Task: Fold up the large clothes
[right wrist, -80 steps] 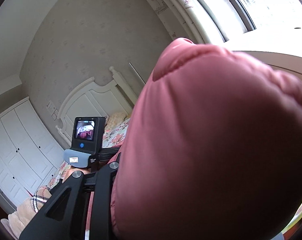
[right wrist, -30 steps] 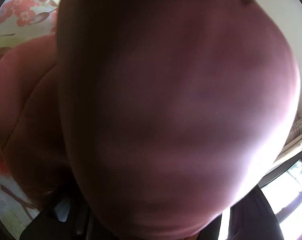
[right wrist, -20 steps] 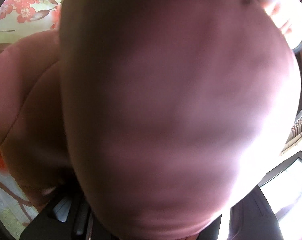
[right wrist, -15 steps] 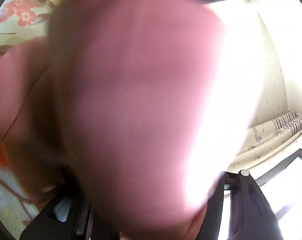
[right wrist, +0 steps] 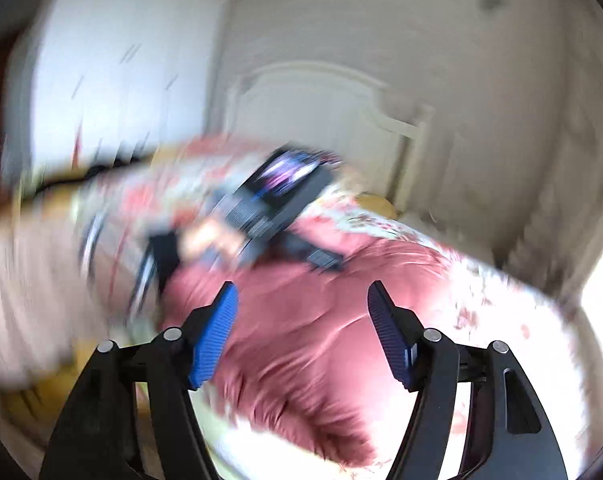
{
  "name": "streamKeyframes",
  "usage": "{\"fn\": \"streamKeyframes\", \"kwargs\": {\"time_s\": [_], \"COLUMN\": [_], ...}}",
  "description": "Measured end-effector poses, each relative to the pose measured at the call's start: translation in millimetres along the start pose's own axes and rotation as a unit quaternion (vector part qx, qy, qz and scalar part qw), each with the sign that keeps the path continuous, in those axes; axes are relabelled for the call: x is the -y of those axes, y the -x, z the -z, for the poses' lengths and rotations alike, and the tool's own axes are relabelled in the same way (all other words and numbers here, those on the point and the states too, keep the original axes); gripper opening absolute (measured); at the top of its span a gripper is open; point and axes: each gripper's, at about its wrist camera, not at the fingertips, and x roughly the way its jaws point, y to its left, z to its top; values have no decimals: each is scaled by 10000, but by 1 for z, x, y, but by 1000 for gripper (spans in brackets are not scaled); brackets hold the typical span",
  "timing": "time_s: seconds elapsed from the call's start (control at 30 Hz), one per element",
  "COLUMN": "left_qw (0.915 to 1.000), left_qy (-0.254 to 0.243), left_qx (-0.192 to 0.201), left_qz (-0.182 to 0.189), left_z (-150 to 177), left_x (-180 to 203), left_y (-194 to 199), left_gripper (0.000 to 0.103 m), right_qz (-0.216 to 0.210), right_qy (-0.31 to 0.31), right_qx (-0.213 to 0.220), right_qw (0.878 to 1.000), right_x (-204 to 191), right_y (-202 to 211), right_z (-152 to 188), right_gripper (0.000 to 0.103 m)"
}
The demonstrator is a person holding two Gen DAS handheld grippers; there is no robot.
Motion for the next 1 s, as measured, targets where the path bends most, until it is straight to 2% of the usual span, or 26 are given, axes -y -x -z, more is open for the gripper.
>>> {"fn": "streamKeyframes", "kwargs": {"time_s": [0.1, 0.13, 0.17, 0.2, 0.23, 0.27, 0.33, 0.4, 0.43, 0.5, 0.57, 0.63, 0.67, 0.7, 0.73, 0.77, 0.83, 0.87, 0.93, 1.0], "left_qw": [10000, 10000, 9999, 9997, 9988, 9968, 9908, 9899, 9926, 9981, 9981, 9951, 9905, 9825, 9829, 9878, 9927, 9927, 9930, 9921], "left_qy": [-7, -38, -82, -163, -332, -545, -789, -546, -239, 227, 417, 359, 204, -50, -144, 4, 597, 740, 677, 629], "left_qx": [28, 45, 38, 6, -75, -161, -282, -262, -183, 46, 202, 127, -58, -307, -349, -223, -67, -18, 46, 130], "left_qz": [-67, -72, -98, -178, -346, -564, -1060, -1283, -1179, -575, -417, -913, -1358, -1837, -1803, -1543, -1047, -952, -971, -1074], "left_z": [-1, -1, -2, -3, -7, -12, -23, -34, -43, -53, -54, -47, -38, -26, -17, -8, 1, 2, 6, 8], "left_x": [2, 4, 5, 7, 10, 16, 26, 30, 31, 36, 41, 47, 48, 47, 45, 38, 15, 9, 10, 13], "left_y": [3, 5, 6, 8, 12, 18, 35, 56, 71, 93, 95, 76, 56, 32, 20, 15, 20, 23, 25, 26], "left_gripper": [101, 101, 101, 101, 101, 101, 101, 101, 101, 101, 101, 101, 101, 101, 101, 101, 101, 101, 101, 101], "right_qz": [-55, -182, -109, 157, 682, 940, 960, 856, 835, 874, 938, 926, 916, 904, 885, 855, 712, 604, 317, -192], "right_qy": [-568, -589, -305, 193, 1106, 1548, 1576, 1531, 1523, 1507, 1553, 1538, 1539, 1543, 1549, 1548, 1551, 1553, 1486, 1261], "right_qx": [-376, -663, -764, -758, -775, -754, -780, -838, -824, -779, -753, -736, -728, -714, -707, -689, -668, -663, -693, -682], "right_qw": [9977, 9959, 9965, 9968, 9885, 9806, 9797, 9809, 9813, 9816, 9805, 9810, 9811, 9813, 9814, 9818, 9831, 9838, 9860, 9895], "right_x": [-11, -15, -35, -50, -75, -99, -99, -94, -93, -93, -95, -96, -102, -102, -103, -106, -107, -107, -102, -91], "right_y": [-46, -65, -73, -76, -85, -97, -94, -91, -91, -89, -90, -94, -99, -99, -101, -100, -97, -95, -89, -76], "right_z": [-17, -7, 6, 19, 35, 32, 34, 32, 32, 33, 34, 34, 39, 42, 46, 48, 49, 49, 45, 34], "right_gripper": [64, 64, 65, 66, 66, 66, 66, 66, 66, 66, 66, 66, 66, 66, 66, 66, 66, 66, 66, 65]}}
